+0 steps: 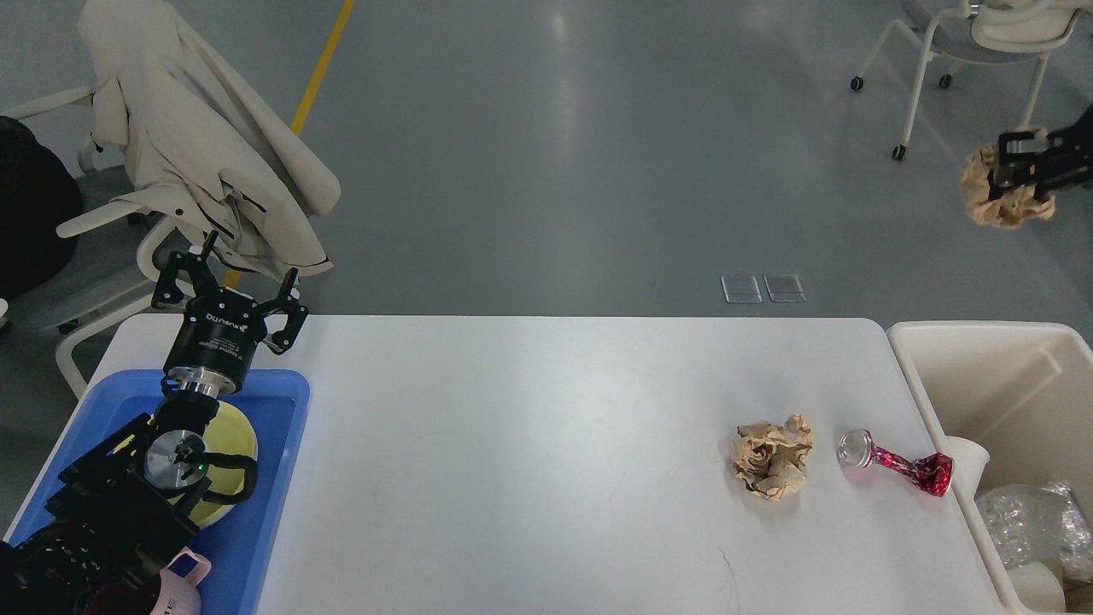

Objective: Tidy desktop
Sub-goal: 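Move the brown paper over the white bin and release it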

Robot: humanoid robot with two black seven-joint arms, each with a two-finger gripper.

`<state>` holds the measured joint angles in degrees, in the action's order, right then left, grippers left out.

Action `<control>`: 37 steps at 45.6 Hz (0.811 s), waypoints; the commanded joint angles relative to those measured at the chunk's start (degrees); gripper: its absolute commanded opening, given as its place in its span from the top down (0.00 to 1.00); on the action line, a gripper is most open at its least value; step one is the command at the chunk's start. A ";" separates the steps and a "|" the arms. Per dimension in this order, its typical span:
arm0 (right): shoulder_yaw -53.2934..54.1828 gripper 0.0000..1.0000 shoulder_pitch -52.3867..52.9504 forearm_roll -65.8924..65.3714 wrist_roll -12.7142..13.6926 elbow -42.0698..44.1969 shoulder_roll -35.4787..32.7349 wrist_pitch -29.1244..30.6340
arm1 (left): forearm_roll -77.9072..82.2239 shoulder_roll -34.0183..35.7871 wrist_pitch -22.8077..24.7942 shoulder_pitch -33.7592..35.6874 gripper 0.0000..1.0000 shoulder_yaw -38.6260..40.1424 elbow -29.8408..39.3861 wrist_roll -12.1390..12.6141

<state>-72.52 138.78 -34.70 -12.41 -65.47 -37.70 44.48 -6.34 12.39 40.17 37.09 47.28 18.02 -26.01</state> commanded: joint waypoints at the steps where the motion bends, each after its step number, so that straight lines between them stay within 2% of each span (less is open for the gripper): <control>1: 0.89 1.00 14.23 -2.65 -5.17 -1.59 -0.01 10.52 | 0.01 0.00 0.00 0.00 0.00 0.00 0.00 -0.01; 8: -0.69 1.00 10.21 -5.54 -4.99 -0.62 -1.06 10.45 | 0.01 0.00 0.00 0.00 0.00 0.00 0.00 -0.01; 11: -1.65 1.00 4.41 -6.43 -4.73 1.04 -3.95 6.42 | 0.01 0.00 0.00 0.00 0.00 0.00 0.00 -0.01; 14: -3.23 1.00 -3.31 -6.87 -4.56 4.20 -6.59 -0.25 | 0.01 0.00 0.00 0.00 0.00 0.00 0.00 -0.01; 22: -3.59 1.00 -38.62 -6.08 -4.55 21.68 -9.41 -26.43 | 0.01 0.00 0.00 0.00 0.00 0.00 0.00 -0.01; 25: -0.27 1.00 -53.30 -2.84 -4.47 28.36 -9.07 -33.04 | 0.01 0.00 0.00 0.00 0.00 0.00 0.00 -0.01; 29: 7.12 1.00 -72.73 7.78 -4.47 35.13 -7.14 -37.62 | 0.01 0.00 0.00 0.00 0.00 0.00 0.00 -0.01; 32: 11.78 1.00 -85.48 12.98 -4.20 41.37 -3.01 -40.60 | 0.01 0.00 0.00 0.00 0.00 0.00 0.00 -0.01; 37: 18.11 1.00 -98.51 15.19 -3.15 52.98 3.41 -42.73 | 0.01 0.00 0.00 0.00 0.00 0.00 0.00 -0.10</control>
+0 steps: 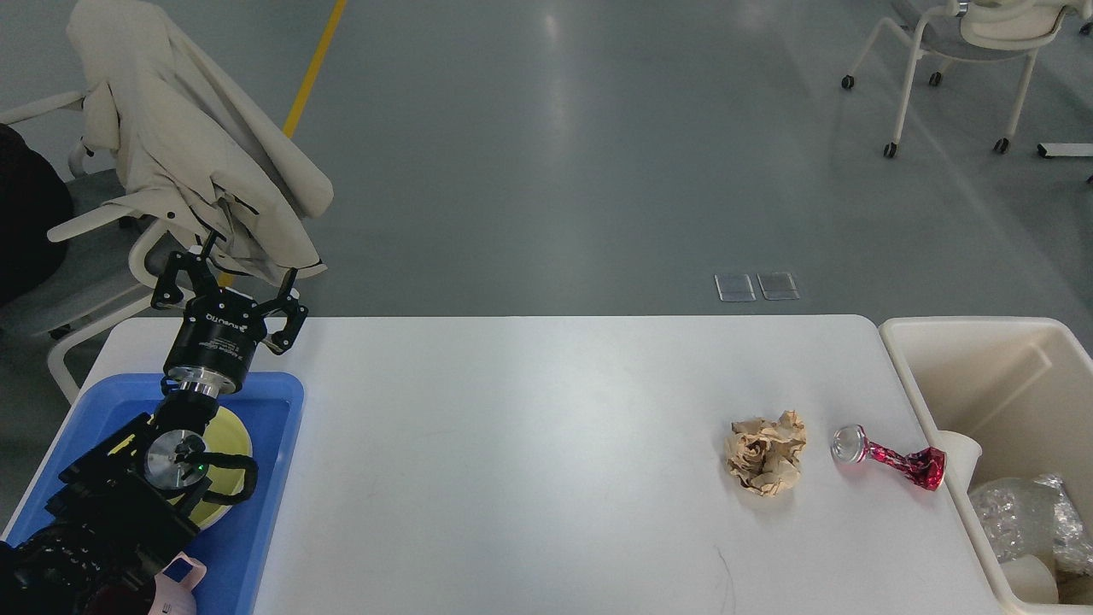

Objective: Tidy desktop
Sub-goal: 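Move the brown paper over the white bin and release it, then raise the right gripper and reach toward the crumpled beige paper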

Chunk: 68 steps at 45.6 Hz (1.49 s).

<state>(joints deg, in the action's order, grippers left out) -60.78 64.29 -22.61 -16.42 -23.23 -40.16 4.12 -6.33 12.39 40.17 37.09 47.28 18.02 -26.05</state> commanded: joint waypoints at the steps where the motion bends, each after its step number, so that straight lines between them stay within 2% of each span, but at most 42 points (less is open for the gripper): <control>1: 7.33 1.00 -25.43 3.10 0.95 11.62 6.58 -2.36 | 0.00 0.00 0.00 0.00 0.00 0.00 0.00 -0.06; 6: 9.18 1.00 -26.94 2.93 1.74 11.98 7.64 -2.36 | 0.00 0.00 0.00 0.00 0.00 0.00 0.00 -0.06; 7: 9.19 0.98 -27.02 2.93 1.83 11.98 7.64 -2.36 | 0.00 0.00 0.00 0.00 0.00 0.00 0.00 -0.06; 9: 9.19 0.85 -27.03 2.93 2.01 12.06 7.73 -2.36 | 0.00 0.00 0.00 0.00 0.00 0.00 0.00 -0.06; 10: 9.19 0.69 -27.03 2.93 2.01 12.06 7.73 -2.36 | 0.00 0.00 0.00 0.00 0.00 0.00 0.00 -0.06; 12: 9.27 0.00 -26.94 2.93 2.09 11.98 7.73 -2.27 | 0.00 0.00 0.00 0.00 0.00 0.00 0.00 -0.06; 21: 9.27 0.00 -26.24 2.93 2.01 11.80 7.73 -2.19 | 0.00 0.00 0.00 0.00 0.00 0.00 0.00 -0.06; 27: 9.10 0.00 -21.76 2.58 1.83 9.88 7.12 -0.52 | 0.00 0.00 0.00 0.00 0.00 0.00 0.00 0.03; 30: 8.83 0.00 -17.64 1.26 1.83 5.93 5.54 -0.25 | 0.00 0.00 0.00 0.00 0.00 0.00 0.00 0.03; 35: 6.73 0.00 -7.54 -4.18 2.27 -5.40 0.89 -0.16 | 0.00 0.00 0.00 0.00 0.00 0.00 0.00 0.03; 39: 2.26 0.00 2.30 -9.19 3.76 -11.83 -1.49 0.01 | 0.00 0.00 0.00 0.00 0.00 0.00 0.00 0.03; 42: -2.84 0.00 11.79 -11.92 3.85 -16.40 -2.81 1.23 | 0.00 0.00 0.00 0.00 0.00 0.00 0.00 0.03; 43: -6.95 0.00 20.26 -13.84 3.77 -19.89 -3.51 4.46 | 0.00 0.00 0.00 0.00 0.00 0.00 0.00 0.03; 49: -15.68 0.00 50.36 -17.63 1.66 -31.95 -2.82 21.43 | 0.00 0.00 0.00 0.00 0.00 0.00 0.00 0.03; 54: -16.48 0.00 72.69 -18.87 -1.85 -42.76 0.78 38.65 | 0.00 0.00 0.00 0.00 0.00 0.00 0.00 0.03; 58: -14.20 0.00 85.54 -19.05 -4.84 -47.25 2.98 50.88 | 0.00 0.00 0.00 0.00 0.00 0.00 0.00 0.03; 62: -7.36 0.00 91.44 -18.96 -5.64 -49.72 2.99 50.88 | 0.00 0.00 0.00 0.00 0.00 0.00 0.00 0.03; 68: 1.44 0.00 92.60 -18.96 -5.55 -50.34 1.58 50.88 | 0.00 0.00 0.00 0.00 0.00 0.00 0.00 0.03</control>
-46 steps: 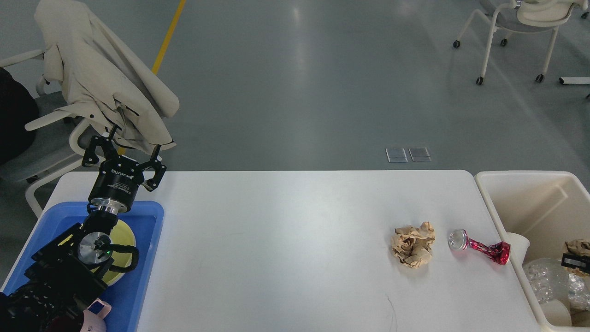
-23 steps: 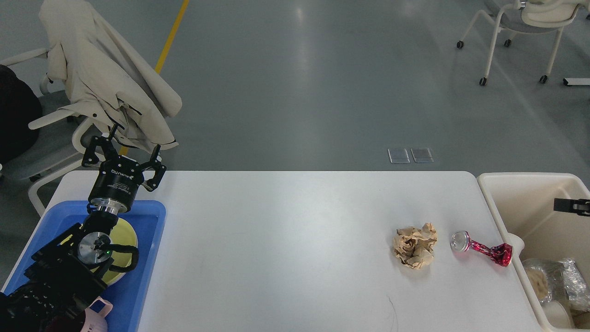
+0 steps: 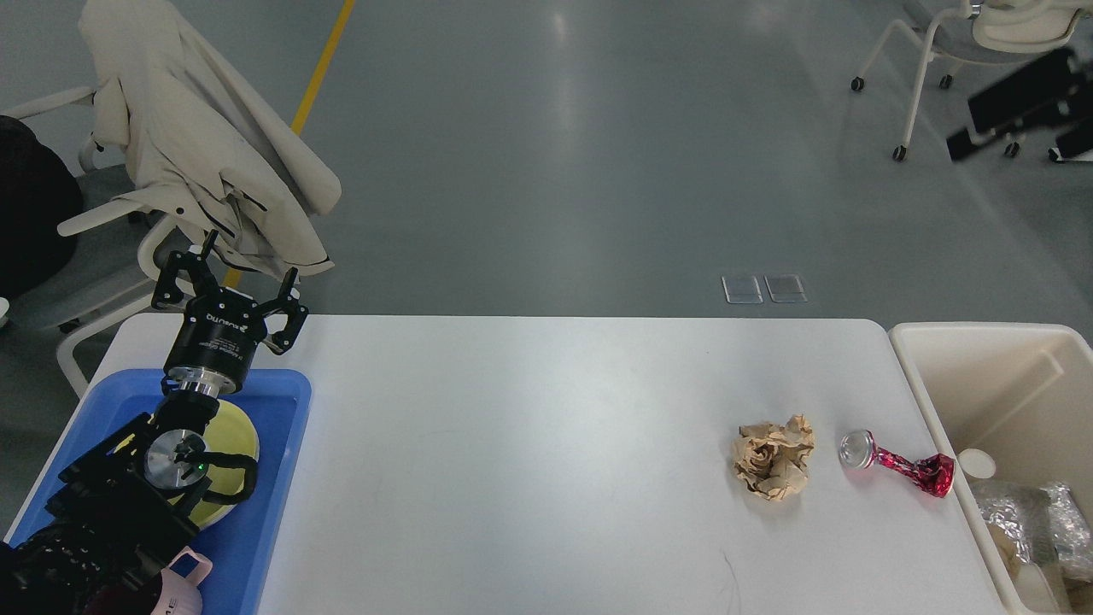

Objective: Tidy desktop
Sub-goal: 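Raise the right gripper and reach toward the crumpled beige paper, then lower the right gripper and grasp the crumpled beige paper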

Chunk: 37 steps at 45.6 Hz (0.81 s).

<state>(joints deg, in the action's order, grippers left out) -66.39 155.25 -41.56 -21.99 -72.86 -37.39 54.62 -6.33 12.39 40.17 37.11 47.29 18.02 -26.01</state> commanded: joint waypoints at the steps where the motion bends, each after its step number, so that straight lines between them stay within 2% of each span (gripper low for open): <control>1: 7.76 0.00 1.20 0.07 0.19 -0.62 -1.62 0.38 | 0.00 0.00 0.00 -0.02 0.00 0.00 0.00 -0.01; 5: 8.03 0.00 -2.57 0.07 0.98 -0.61 -1.80 0.38 | 0.00 0.00 0.00 -0.02 0.00 0.00 0.00 -0.01; 14: 4.26 0.00 -24.27 0.16 2.47 1.58 -1.81 0.38 | 0.00 0.00 0.00 -0.02 0.00 0.00 0.00 -0.01; 22: 1.97 0.00 -49.31 0.77 5.02 3.08 1.35 -25.58 | 0.00 0.00 0.00 -0.02 0.00 0.00 0.00 -0.01; 26: 2.41 0.00 -59.34 2.17 6.60 3.43 4.96 -35.79 | 0.00 0.00 0.00 -0.02 0.00 0.00 0.00 -0.01; 30: 2.58 0.00 -65.33 9.37 8.62 5.00 8.47 -41.60 | 0.00 0.00 0.00 -0.02 0.00 0.00 0.00 -0.01; 37: 2.94 0.00 -73.41 17.73 9.59 12.99 16.03 -47.76 | 0.00 0.00 0.00 -0.02 0.00 0.00 0.00 -0.01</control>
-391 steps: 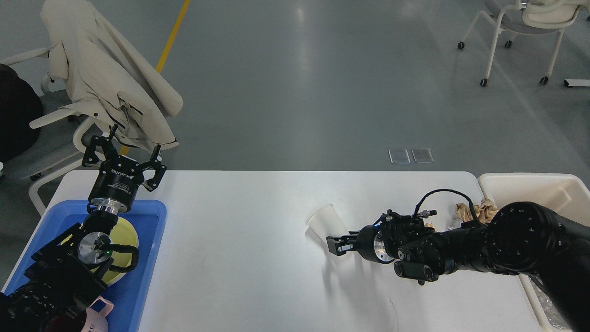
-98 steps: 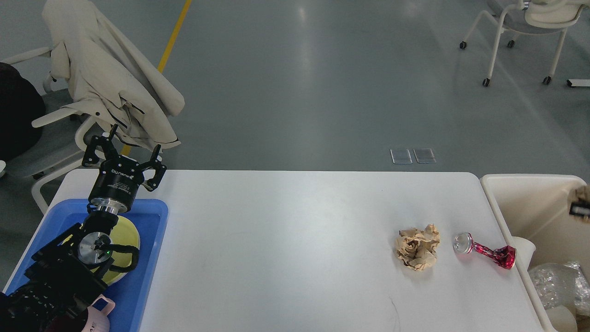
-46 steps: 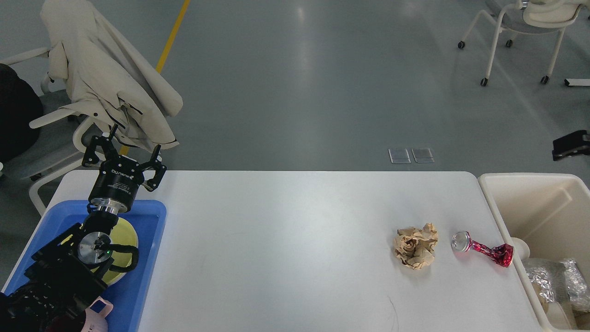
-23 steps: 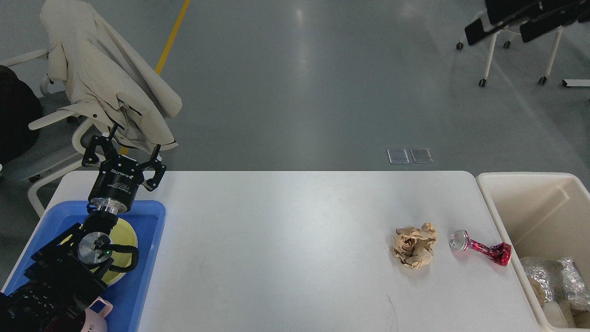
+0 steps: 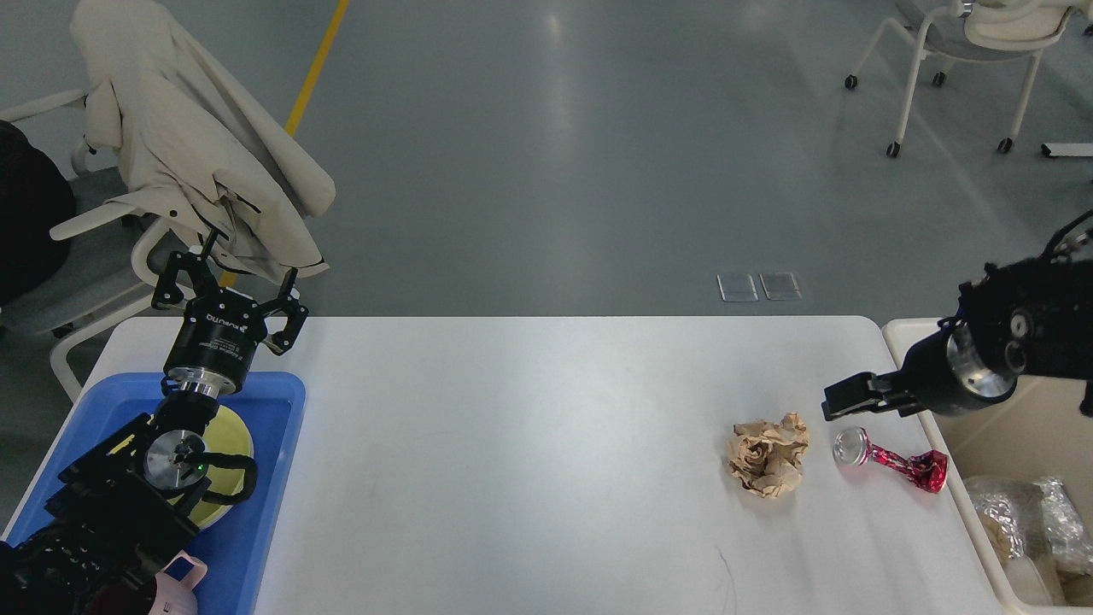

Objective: Tidy desktop
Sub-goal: 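Lower the right gripper and grasp the crumpled beige paper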

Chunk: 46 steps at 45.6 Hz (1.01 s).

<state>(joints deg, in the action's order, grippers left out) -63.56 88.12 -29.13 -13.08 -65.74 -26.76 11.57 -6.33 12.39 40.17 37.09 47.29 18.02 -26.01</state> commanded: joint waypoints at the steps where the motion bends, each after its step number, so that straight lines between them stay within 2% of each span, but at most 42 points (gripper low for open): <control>1: 0.19 0.00 -7.33 5.49 0.78 7.28 6.53 -5.50 | 0.00 0.00 0.00 0.00 0.00 -0.01 0.00 0.00; 5: 1.07 0.00 -10.15 5.49 1.48 10.54 7.95 -6.74 | 0.00 0.00 0.00 0.00 0.00 -0.01 0.00 0.00; 13: 5.64 0.00 -13.49 5.49 3.77 11.25 8.48 -7.00 | 0.00 0.00 0.00 0.00 0.00 -0.01 0.00 0.00; 28: 12.23 0.00 -21.93 5.58 3.94 18.28 9.71 -9.29 | 0.00 0.00 0.00 0.00 0.00 -0.01 0.00 0.00; 46: 15.57 0.00 -26.50 6.90 4.73 18.28 10.06 -10.16 | 0.00 0.00 0.00 0.00 0.00 -0.01 0.00 0.00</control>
<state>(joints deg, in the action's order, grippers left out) -49.58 63.33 -22.41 -8.36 -47.33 -16.70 1.96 -6.33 12.39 40.17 37.09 47.28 18.02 -26.01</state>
